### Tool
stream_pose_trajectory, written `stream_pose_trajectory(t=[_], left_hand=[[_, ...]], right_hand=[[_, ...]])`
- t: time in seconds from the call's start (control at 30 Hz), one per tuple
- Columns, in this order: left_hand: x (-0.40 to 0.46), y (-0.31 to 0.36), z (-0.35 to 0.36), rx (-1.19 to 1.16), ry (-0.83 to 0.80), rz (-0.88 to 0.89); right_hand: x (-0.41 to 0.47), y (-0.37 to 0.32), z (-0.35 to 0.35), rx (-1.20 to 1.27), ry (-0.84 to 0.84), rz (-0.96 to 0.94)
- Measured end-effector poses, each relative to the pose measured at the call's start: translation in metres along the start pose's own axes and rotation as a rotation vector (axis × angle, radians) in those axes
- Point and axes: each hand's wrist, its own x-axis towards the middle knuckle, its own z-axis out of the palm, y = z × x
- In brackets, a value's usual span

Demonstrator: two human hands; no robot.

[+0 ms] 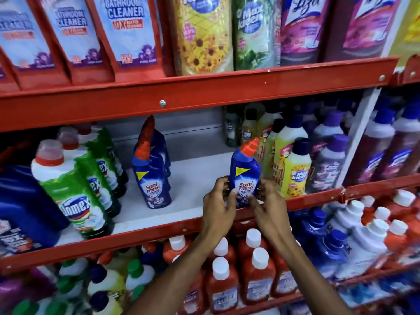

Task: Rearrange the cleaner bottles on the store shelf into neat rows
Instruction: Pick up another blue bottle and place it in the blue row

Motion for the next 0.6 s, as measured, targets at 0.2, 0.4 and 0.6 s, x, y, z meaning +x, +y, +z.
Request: stream_pose_trajectory(t=[0.2, 0.4, 0.6], left_hand=[[-0.022, -0.017, -0.069, -0.011, 0.209, 0.044], [-0.041, -0.044, -0.136, 0.096, 0.346, 0.018], [-0.048, -0.069, -0.163, 0.162, 0.356, -0.032]], right_hand=[[-0.016, -0.044, 0.050, 0.128, -0.091, -0.077], [-0.029, -0.079, 0.116, 0.160, -0.224, -0.131], [-0.037, -0.088, 0.151, 0.117, -0.291, -0.102]])
